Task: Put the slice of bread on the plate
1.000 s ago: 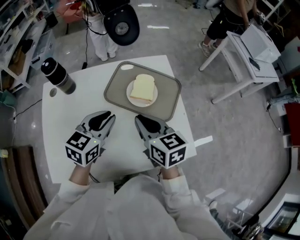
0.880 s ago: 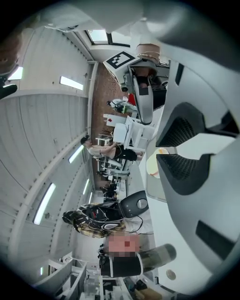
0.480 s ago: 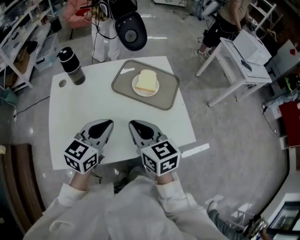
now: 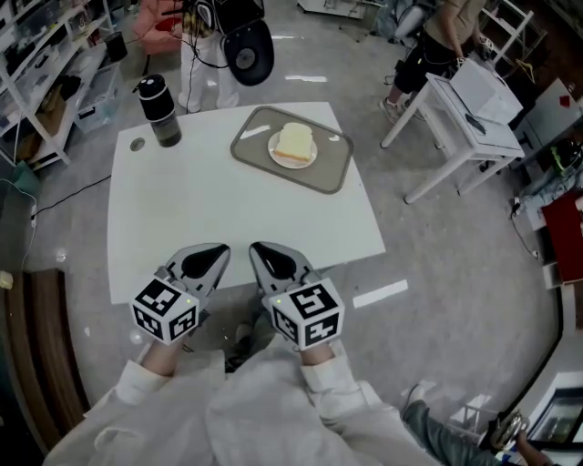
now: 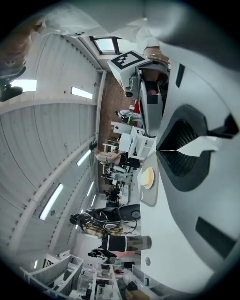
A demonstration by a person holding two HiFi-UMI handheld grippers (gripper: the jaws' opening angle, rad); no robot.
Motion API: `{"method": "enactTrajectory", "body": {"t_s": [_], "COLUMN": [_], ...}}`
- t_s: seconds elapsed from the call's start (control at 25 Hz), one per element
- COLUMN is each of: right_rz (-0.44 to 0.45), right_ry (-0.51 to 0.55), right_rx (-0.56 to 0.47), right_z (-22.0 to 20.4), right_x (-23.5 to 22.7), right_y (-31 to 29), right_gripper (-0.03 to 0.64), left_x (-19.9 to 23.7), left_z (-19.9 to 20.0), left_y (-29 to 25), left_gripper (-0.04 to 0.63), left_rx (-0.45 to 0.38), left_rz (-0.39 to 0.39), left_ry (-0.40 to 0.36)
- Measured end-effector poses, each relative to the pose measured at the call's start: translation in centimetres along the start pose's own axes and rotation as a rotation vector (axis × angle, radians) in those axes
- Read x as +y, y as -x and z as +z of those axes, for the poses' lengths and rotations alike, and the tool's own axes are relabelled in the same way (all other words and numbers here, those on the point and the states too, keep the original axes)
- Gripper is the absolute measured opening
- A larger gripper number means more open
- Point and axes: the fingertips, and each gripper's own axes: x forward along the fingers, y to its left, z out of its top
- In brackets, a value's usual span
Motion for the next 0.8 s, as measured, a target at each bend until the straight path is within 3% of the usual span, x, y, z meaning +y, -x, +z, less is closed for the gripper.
{"method": "enactTrajectory", "body": {"t_s": [0.32,0.8], "right_rz": [0.016,0.047], "right_ry": [0.039,0.075], "right_rx": [0.017,0.046], "right_z": [-1.1,-1.3], "right_x": [2.1,2.2], "right_y": [1.2,2.5], "right_gripper": [0.021,0.017], "left_x": [-2.4,-3.5], "left_z": [-1.5,-2.2], "left_y": [1.7,1.8], "left_gripper": [0.009,0.009], "left_rx": [0.015,0.005], "left_rz": [-0.029,-0.003], "left_ry": [0.022,0.075]}}
